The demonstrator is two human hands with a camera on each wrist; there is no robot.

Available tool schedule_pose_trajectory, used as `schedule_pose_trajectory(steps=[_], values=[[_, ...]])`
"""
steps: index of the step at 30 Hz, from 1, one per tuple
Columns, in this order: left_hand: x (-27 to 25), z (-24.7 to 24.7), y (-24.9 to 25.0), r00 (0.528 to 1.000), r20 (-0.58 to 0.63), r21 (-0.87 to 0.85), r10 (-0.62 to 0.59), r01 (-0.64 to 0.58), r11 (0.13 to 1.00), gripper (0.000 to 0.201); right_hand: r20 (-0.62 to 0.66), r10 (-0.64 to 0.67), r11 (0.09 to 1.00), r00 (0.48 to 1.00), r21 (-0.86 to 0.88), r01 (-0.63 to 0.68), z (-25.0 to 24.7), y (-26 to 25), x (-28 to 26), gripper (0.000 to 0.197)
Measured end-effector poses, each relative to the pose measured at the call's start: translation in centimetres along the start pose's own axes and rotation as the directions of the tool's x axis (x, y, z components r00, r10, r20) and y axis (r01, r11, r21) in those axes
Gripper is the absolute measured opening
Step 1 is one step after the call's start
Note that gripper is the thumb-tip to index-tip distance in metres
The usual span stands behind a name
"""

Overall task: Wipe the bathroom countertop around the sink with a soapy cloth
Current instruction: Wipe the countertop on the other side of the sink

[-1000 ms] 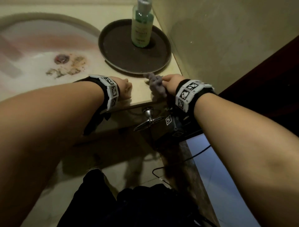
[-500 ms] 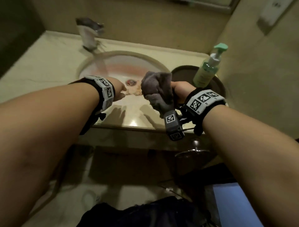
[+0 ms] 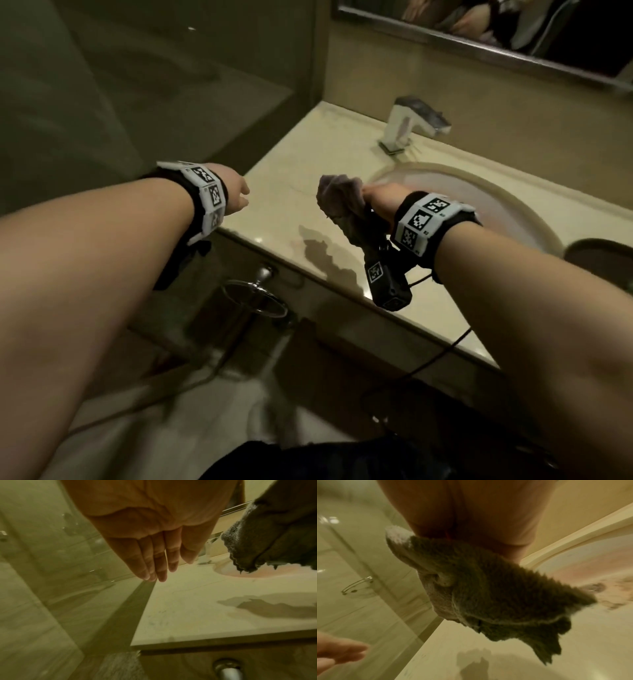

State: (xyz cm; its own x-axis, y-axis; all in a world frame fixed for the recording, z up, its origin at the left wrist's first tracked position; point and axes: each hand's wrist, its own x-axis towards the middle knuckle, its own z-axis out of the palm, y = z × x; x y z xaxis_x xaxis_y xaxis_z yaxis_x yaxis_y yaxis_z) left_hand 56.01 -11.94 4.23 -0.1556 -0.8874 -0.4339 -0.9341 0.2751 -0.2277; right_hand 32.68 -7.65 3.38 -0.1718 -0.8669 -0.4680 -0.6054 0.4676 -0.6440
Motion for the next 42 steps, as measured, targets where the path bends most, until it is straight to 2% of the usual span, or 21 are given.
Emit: schedule_pose_trajectory(steps=[2,5,9,11,13,16,19,22,24,28,34,42], values=[[0.4,0.9,-2.3,1.000,0.014,-0.009,-0.028,0.028,1.000,0.045,0.012,-0.070,0.998,0.997,0.006,0.070,1.8,-2.2,1.9,0.038],[1.1,2.2,-4.4,0.998,0.045,-0.044,-0.054,0.055,0.997,0.045,0.008,-0.103,0.994,0.995,-0.022,0.103,3.8,-5.0,3.7,0.034],[1.9,3.6,-6.0,0.995,0.047,-0.100,-0.083,0.087,0.991,0.052,0.012,-0.183,0.976,0.983,-0.120,0.183,6.4,-7.6,5.0,0.037],[2.1,4.0,-6.6,0.993,0.048,-0.112,-0.108,0.112,0.987,0.054,0.060,-0.214,0.962,0.975,-0.162,0.221,8.2,-8.5,5.3,0.036],[2.3,4.1,-7.0,0.990,0.049,-0.122,-0.136,0.141,0.982,0.055,0.166,-0.237,0.943,0.957,-0.199,0.267,10.0,-9.0,5.6,0.036],[2.8,4.6,-6.9,0.986,0.055,-0.167,-0.157,0.164,0.972,0.057,0.261,-0.204,0.927,0.943,-0.259,0.272,11.6,-8.8,6.5,0.039],[3.9,5.0,-5.1,0.991,0.066,-0.236,-0.116,0.129,0.963,0.057,0.228,-0.178,0.886,0.957,-0.385,0.257,11.2,-7.8,8.1,0.044],[5.5,5.7,-2.2,0.998,0.056,-0.280,-0.019,0.034,0.959,0.062,0.200,-0.195,0.749,0.960,-0.602,0.277,10.5,-6.1,9.8,0.051],[6.5,6.5,0.1,0.997,0.063,-0.275,0.042,-0.023,0.961,0.065,0.171,-0.177,0.697,0.969,-0.674,0.246,10.2,-4.7,11.1,0.054],[8.1,9.4,3.3,0.988,0.152,-0.291,0.035,0.011,0.957,0.071,0.185,-0.097,0.665,0.978,-0.719,0.202,10.4,-2.8,12.8,0.062],[9.7,10.8,1.8,0.998,0.059,-0.273,-0.006,0.022,0.962,0.070,0.266,-0.066,0.668,0.962,-0.704,0.241,12.4,-3.0,14.1,0.058],[13.0,9.8,-0.2,0.998,0.055,-0.241,-0.041,0.053,0.969,0.064,0.171,-0.039,0.676,0.984,-0.721,0.152,14.3,-3.0,14.3,0.063]])
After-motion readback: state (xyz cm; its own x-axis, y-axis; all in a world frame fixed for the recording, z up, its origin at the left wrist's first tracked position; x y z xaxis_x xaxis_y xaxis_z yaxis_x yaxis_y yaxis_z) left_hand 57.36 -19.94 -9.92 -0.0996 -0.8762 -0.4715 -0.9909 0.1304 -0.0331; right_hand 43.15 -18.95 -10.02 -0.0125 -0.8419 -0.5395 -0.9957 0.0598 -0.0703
